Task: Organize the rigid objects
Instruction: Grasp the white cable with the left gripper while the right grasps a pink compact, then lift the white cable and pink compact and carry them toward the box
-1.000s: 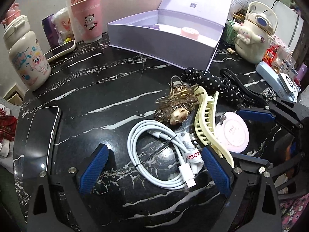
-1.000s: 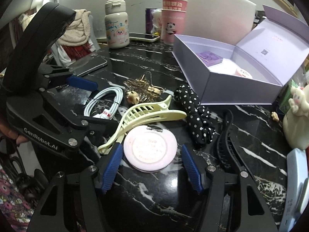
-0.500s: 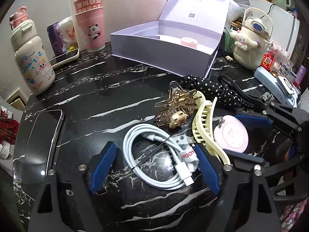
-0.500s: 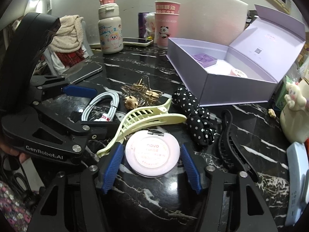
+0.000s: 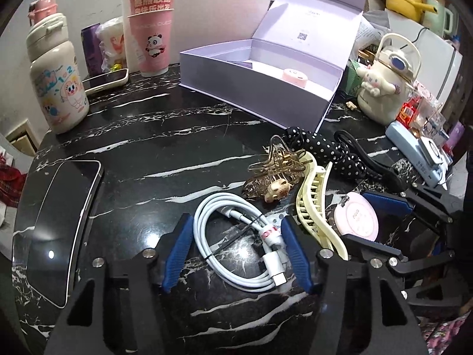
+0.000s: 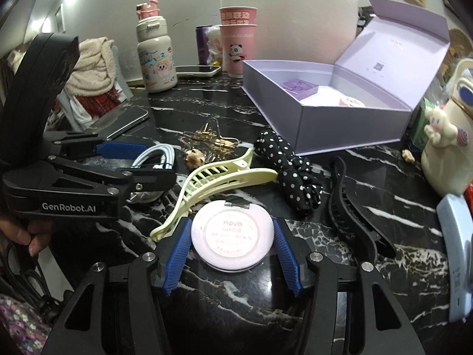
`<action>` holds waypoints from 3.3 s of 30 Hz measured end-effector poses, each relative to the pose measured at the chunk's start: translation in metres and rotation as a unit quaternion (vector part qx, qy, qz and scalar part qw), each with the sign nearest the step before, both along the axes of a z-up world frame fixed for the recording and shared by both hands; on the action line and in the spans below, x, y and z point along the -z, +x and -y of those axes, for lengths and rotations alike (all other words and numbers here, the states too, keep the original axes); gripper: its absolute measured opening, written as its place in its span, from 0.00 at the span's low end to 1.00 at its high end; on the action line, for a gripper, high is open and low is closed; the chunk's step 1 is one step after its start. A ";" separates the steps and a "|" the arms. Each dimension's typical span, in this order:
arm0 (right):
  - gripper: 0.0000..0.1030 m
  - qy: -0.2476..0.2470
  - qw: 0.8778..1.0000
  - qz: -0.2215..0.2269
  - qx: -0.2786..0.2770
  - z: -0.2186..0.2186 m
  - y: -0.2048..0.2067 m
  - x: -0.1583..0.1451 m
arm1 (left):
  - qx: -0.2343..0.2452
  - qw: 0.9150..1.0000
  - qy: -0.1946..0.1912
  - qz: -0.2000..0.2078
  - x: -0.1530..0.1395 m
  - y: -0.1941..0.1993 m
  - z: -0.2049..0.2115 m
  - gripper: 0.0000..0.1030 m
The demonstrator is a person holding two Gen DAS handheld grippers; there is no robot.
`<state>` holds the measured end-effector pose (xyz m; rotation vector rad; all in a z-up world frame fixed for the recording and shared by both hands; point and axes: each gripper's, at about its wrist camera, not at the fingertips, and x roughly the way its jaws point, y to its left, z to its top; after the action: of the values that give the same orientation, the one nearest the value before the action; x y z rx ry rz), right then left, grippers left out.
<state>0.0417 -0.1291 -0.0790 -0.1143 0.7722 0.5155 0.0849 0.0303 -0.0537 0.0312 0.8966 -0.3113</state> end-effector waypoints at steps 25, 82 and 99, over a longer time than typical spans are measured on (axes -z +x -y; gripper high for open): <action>0.54 0.023 1.000 -0.018 0.005 0.017 0.002 -0.004 | 0.007 0.999 0.049 0.009 0.008 -0.010 0.017 0.76; 0.54 0.057 0.998 0.006 0.012 0.038 0.009 -0.027 | -0.031 0.999 0.008 -0.044 -0.008 0.005 0.017 0.49; 0.54 0.058 0.998 0.032 0.013 0.033 0.036 -0.062 | 0.006 1.000 -0.001 0.021 -0.063 0.033 0.024 0.49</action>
<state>0.0774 -0.1620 -0.0168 -0.0127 0.6782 0.5285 0.1180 0.0059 0.0094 0.0414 0.8547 -0.3208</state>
